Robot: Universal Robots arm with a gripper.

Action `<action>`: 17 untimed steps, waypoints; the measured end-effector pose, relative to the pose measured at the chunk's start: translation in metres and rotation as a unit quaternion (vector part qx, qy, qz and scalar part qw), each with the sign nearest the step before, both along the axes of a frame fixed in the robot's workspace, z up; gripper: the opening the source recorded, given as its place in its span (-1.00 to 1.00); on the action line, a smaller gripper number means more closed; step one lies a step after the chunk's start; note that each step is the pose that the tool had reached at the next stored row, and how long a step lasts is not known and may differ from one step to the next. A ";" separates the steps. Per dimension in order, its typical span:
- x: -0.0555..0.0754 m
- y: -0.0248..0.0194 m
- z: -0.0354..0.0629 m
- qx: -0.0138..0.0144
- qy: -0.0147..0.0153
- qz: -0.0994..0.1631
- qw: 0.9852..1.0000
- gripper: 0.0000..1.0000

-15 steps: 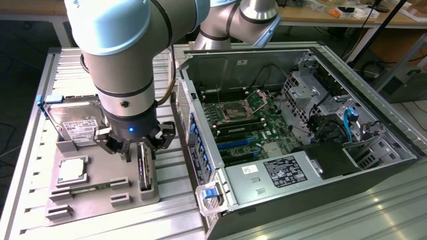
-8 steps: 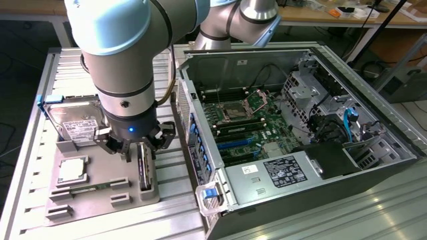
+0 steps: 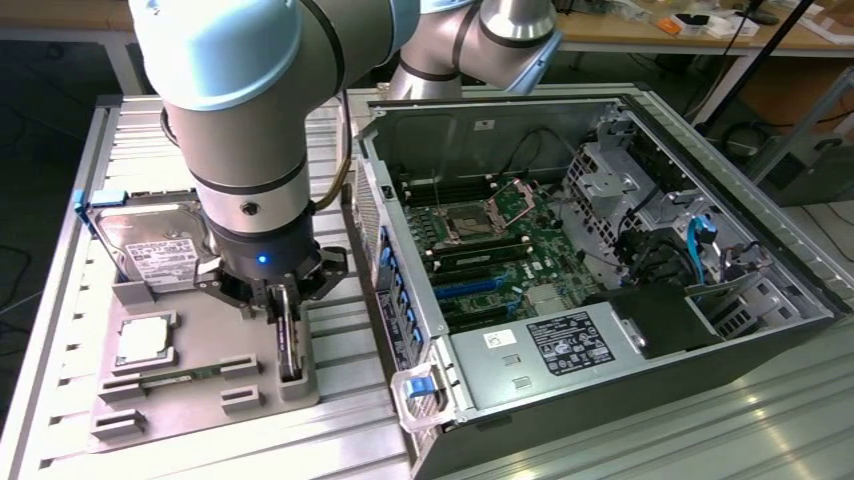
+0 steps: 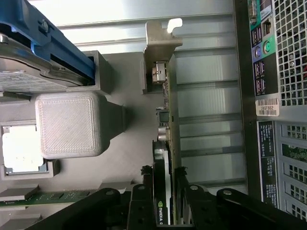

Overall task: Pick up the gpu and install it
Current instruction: 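Pick up the gpu and move the gpu toward the slot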

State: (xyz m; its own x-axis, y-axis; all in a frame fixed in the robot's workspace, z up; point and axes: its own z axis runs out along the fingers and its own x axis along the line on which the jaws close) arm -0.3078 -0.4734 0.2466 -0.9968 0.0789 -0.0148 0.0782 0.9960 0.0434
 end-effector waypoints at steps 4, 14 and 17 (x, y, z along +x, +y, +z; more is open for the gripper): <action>0.000 0.0000 0.0000 0.000 0.000 0.000 1.000 -0.46; 0.000 0.0000 0.0000 0.000 0.000 0.000 1.000 -0.46; 0.000 0.0000 0.0002 0.000 0.000 0.000 1.000 -0.46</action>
State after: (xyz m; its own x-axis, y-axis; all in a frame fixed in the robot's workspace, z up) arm -0.3078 -0.4733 0.2468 -0.9968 0.0790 -0.0152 0.0782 0.9960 0.0441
